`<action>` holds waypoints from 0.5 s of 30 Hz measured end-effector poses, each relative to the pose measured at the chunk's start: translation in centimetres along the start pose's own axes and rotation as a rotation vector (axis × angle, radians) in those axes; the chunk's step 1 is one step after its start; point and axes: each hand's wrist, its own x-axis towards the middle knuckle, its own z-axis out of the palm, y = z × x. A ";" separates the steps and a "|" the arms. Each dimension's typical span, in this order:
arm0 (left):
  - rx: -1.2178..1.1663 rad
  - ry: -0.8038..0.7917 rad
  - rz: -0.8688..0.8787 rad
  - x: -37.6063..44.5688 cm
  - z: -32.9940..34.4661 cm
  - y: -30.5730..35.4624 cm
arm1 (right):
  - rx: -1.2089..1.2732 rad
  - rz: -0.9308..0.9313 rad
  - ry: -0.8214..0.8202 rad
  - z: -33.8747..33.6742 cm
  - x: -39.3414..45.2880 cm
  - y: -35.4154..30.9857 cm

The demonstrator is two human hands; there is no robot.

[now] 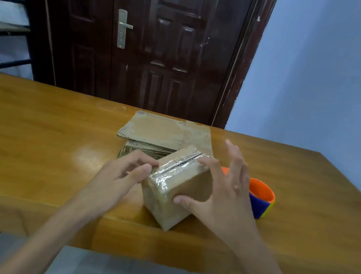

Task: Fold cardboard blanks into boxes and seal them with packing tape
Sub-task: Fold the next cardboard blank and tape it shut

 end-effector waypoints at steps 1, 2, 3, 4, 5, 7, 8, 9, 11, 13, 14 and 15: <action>0.062 -0.054 -0.044 0.1 -0.1 0.8 | 0.053 0.002 -0.064 0.1 0.6 -0.2; 0.159 -0.101 -0.074 0.2 0.1 1.4 | 0.130 0.013 -0.111 0.2 1.0 -0.3; 0.277 -0.128 -0.072 0.3 0.5 1.9 | 0.216 0.026 -0.131 0.3 1.4 -0.4; 0.387 -0.123 -0.037 0.6 0.9 2.0 | 0.283 0.031 -0.126 0.3 1.7 -0.3; 0.442 -0.098 0.008 0.9 1.2 2.1 | 0.316 0.025 -0.105 0.1 1.9 -0.1; 0.378 -0.067 0.042 1.5 0.3 2.3 | 0.357 0.003 -0.071 -0.8 2.3 0.6; 0.318 -0.084 0.038 1.9 -0.7 2.5 | 0.410 -0.001 -0.058 -1.4 2.4 1.0; 0.267 -0.117 0.028 2.5 -1.9 2.8 | 0.482 0.002 -0.048 -1.9 2.4 1.4; 0.153 -0.206 -0.008 3.7 -4.4 4.1 | 0.593 0.007 -0.069 -2.9 2.4 2.0; 0.104 -0.324 -0.009 5.3 -6.2 5.1 | 0.689 -0.002 -0.139 -3.6 2.5 2.1; 0.128 -0.385 0.003 6.2 -6.7 5.3 | 0.745 0.000 -0.177 -3.7 2.5 2.0; 0.163 -0.437 0.007 7.0 -6.9 5.3 | 0.777 0.006 -0.208 -3.6 2.5 1.8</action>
